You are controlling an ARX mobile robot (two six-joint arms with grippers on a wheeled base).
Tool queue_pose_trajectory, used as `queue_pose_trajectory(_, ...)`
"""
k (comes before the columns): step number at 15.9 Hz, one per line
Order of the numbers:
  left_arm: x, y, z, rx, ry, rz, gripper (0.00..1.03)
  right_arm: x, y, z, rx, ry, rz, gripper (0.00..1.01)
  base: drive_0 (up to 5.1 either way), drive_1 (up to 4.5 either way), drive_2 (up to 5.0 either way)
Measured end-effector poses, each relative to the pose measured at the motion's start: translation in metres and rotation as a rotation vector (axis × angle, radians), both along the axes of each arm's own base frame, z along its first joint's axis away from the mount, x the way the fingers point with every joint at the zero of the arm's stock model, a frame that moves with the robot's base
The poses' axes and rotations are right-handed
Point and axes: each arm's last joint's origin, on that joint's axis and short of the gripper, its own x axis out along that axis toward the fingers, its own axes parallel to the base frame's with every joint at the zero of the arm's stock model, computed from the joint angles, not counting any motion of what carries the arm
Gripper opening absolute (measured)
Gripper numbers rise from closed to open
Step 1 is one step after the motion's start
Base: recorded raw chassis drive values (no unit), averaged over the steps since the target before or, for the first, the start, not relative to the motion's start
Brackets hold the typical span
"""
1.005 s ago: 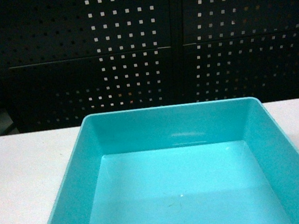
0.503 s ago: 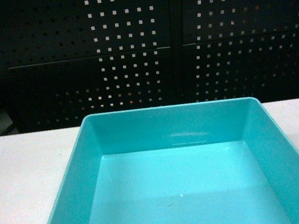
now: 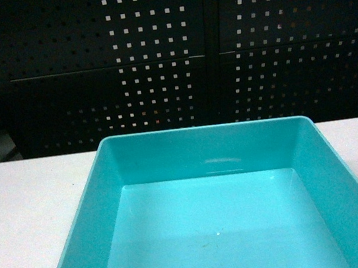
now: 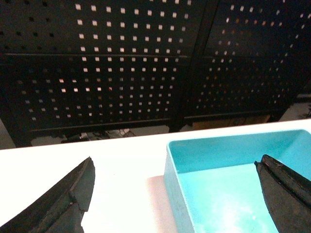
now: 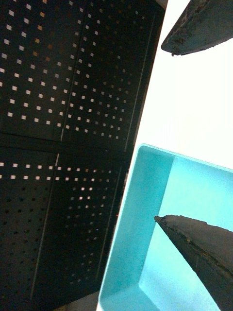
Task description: Stack blue boxes stably on right
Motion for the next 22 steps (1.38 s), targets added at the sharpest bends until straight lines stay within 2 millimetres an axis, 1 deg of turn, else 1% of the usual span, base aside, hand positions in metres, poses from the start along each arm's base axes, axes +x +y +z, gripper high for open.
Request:
queue_pose_trajectory(3,0.037,-0.024,0.018,0.048,0.118,-0.110,0.98,0.037,0.007,0.007,-0.045,0.104,0.013,0.98,0.0,0.00,0.0)
queue_pose_trajectory(4,0.065,-0.033,0.006,0.131,0.242,-0.134,0.98,0.069,0.012,0.006,-0.082,0.195,0.009,0.98,0.0,0.00,0.0)
queue_pose_trajectory(6,0.077,-0.033,-0.012,0.169,0.361,-0.129,0.98,0.092,0.022,-0.007,-0.130,0.326,0.042,0.98,0.0,0.00,0.0)
queue_pose_trajectory(7,0.082,-0.036,-0.016,0.190,0.386,-0.137,0.98,0.102,0.027,-0.016,-0.145,0.390,0.056,0.98,0.0,0.00,0.0)
queue_pose_trajectory(8,0.086,-0.040,-0.016,0.196,0.398,-0.147,0.98,0.107,0.030,-0.024,-0.159,0.441,0.065,0.98,0.0,0.00,0.0)
queue_pose_trajectory(10,0.093,-0.051,-0.020,0.212,0.433,-0.176,0.98,0.114,0.034,-0.035,-0.175,0.488,0.064,0.98,0.0,0.00,0.0)
queue_pose_trajectory(11,0.095,-0.059,-0.029,0.222,0.474,-0.191,0.98,0.117,0.035,-0.040,-0.184,0.501,0.050,0.98,0.0,0.00,0.0)
queue_pose_trajectory(14,0.098,-0.067,-0.045,0.245,0.525,-0.173,0.98,0.120,0.038,-0.055,-0.192,0.522,0.048,0.98,0.0,0.00,0.0)
queue_pose_trajectory(16,0.100,-0.067,-0.054,0.244,0.554,-0.147,0.98,0.114,0.037,-0.070,-0.200,0.560,0.048,0.98,0.0,0.00,0.0)
queue_pose_trajectory(18,0.099,-0.065,-0.069,0.256,0.589,-0.125,0.98,0.109,0.035,-0.084,-0.204,0.597,0.041,0.98,0.0,0.00,0.0)
queue_pose_trajectory(22,0.099,-0.057,-0.096,0.250,0.640,-0.077,0.98,0.107,0.034,-0.096,-0.203,0.613,0.037,0.98,0.0,0.00,0.0)
